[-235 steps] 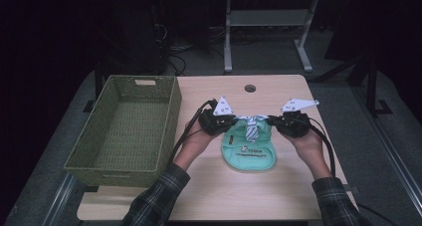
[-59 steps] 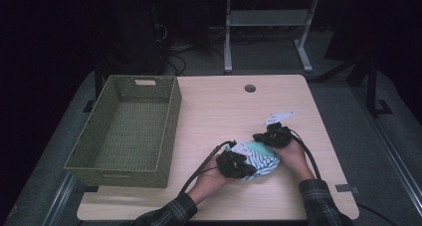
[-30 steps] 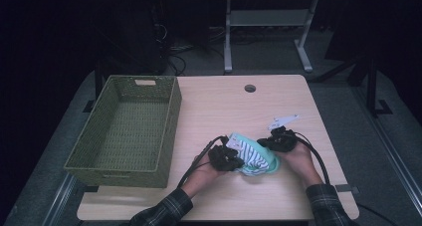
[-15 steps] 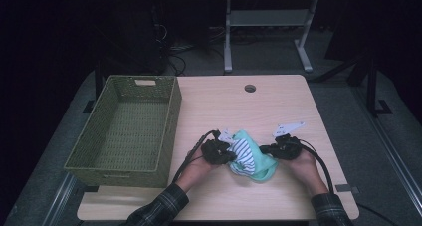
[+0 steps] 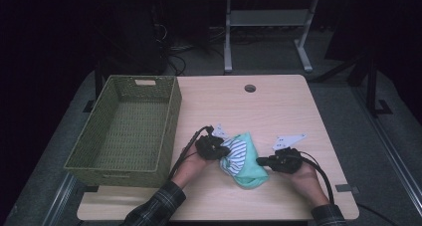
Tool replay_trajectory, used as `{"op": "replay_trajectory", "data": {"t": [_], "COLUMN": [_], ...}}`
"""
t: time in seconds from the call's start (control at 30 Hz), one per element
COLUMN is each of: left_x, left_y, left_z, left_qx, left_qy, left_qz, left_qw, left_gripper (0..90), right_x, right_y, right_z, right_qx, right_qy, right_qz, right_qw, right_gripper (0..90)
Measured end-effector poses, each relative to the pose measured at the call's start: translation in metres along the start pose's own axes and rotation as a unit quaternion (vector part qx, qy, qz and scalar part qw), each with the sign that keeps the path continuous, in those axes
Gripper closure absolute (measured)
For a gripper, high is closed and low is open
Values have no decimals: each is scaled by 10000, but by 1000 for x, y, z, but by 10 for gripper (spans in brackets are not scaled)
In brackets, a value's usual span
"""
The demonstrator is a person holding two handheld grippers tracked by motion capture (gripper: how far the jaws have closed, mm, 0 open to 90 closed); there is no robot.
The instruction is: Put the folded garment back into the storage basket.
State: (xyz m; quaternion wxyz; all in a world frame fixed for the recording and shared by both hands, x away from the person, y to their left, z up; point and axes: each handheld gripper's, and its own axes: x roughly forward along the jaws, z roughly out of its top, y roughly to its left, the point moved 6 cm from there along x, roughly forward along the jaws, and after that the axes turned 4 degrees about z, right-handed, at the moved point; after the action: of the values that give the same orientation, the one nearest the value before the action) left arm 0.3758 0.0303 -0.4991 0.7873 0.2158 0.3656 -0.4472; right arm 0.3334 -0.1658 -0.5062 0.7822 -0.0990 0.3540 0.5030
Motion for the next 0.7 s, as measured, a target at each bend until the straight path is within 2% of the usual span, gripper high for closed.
{"op": "replay_trajectory", "data": {"t": [0.2, 0.3, 0.33, 0.57, 0.63, 0.67, 0.7], "left_x": [-1, -2, -2, -14, -17, -20, -20], "left_y": [2, 2, 2, -3, -6, -8, -8], "left_z": [1, 1, 2, 6, 8, 9, 9], "left_qx": [39, 30, 40, -51, -53, -2, -2], "left_qy": [-27, -21, -20, -170, -224, -231, -231], "left_qz": [40, 33, 29, -108, -144, -193, -193], "left_qw": [10000, 10000, 10000, 9998, 9996, 9995, 9995], "left_gripper": [839, 833, 830, 766, 726, 684, 655], "right_x": [-4, -6, -9, -22, -29, -35, -35], "right_y": [16, 19, 20, 13, 10, 4, 4], "right_z": [-6, -7, -7, -16, -18, -23, -23], "right_qx": [-19, -44, -38, 115, 196, 301, 301], "right_qy": [-27, -64, -152, -296, -393, -511, -511], "right_qz": [63, 55, 18, -206, -303, -455, -455], "right_qw": [10000, 10000, 9999, 9993, 9986, 9972, 9972], "right_gripper": [898, 898, 898, 881, 830, 752, 752]}}
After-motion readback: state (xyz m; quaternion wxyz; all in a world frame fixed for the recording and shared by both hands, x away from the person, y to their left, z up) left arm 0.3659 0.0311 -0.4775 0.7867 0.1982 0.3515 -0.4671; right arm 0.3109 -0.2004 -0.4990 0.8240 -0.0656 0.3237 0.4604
